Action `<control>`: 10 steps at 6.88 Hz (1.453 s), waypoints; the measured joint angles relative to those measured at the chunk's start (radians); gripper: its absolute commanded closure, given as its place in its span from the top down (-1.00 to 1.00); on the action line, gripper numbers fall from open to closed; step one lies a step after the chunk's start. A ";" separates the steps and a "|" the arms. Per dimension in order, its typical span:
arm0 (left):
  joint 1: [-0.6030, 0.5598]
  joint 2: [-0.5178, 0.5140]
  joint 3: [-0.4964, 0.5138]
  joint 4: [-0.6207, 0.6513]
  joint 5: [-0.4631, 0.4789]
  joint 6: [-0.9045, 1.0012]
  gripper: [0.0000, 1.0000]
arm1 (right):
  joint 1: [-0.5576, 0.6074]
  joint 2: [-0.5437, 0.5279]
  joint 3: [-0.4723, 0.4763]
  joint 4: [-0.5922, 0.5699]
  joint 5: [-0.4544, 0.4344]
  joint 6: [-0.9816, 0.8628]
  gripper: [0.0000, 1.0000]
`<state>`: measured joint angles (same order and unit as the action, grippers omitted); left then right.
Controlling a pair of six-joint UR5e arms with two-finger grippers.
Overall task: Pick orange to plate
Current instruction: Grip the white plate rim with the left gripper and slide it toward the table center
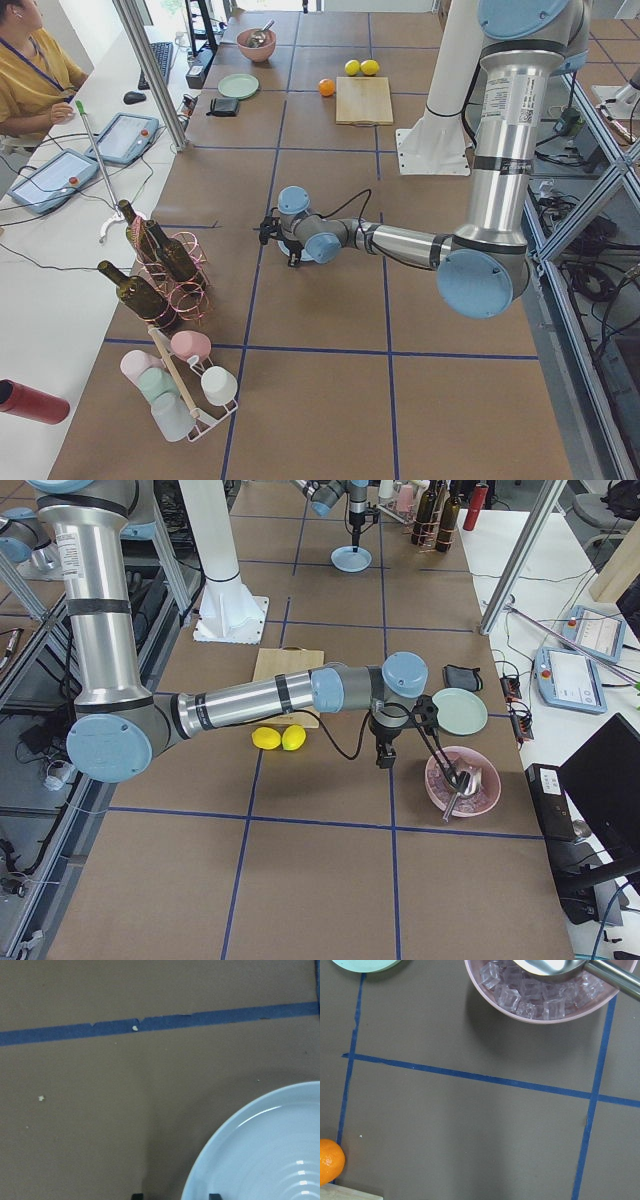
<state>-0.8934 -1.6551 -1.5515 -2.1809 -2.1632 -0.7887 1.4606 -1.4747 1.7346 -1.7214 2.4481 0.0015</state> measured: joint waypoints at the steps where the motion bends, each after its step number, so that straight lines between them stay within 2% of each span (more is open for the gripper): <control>1: 0.000 0.000 -0.004 0.000 -0.002 -0.003 -1.00 | 0.000 0.001 0.000 0.000 0.000 0.000 1.00; 2: -0.001 -0.001 -0.011 0.002 -0.051 -0.011 -1.00 | 0.000 0.002 0.002 0.000 0.000 0.000 1.00; 3: -0.009 -0.014 -0.024 0.002 -0.139 -0.051 -1.00 | 0.000 0.002 0.004 0.000 0.000 0.000 1.00; 4: -0.017 -0.070 -0.035 0.005 -0.197 -0.143 -1.00 | 0.000 0.002 0.006 0.000 0.000 0.000 1.00; 6: 0.018 -0.262 -0.024 0.009 -0.222 -0.382 -1.00 | 0.000 0.002 0.012 0.000 0.000 0.001 1.00; 7: 0.078 -0.346 -0.015 0.006 -0.189 -0.485 -1.00 | -0.002 0.001 0.015 0.001 0.000 0.001 1.00; 8: 0.147 -0.410 0.004 -0.002 -0.103 -0.543 -1.00 | -0.006 0.001 0.017 0.001 0.000 0.000 1.00; 9: 0.206 -0.464 0.052 -0.033 -0.007 -0.567 -1.00 | -0.010 0.001 0.019 0.002 0.000 -0.001 1.00; 10: 0.241 -0.499 0.110 -0.078 0.047 -0.582 -1.00 | -0.016 0.002 0.020 0.002 -0.001 0.000 1.00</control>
<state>-0.6529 -2.1537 -1.4412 -2.2592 -2.1159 -1.3703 1.4444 -1.4732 1.7542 -1.7196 2.4467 0.0014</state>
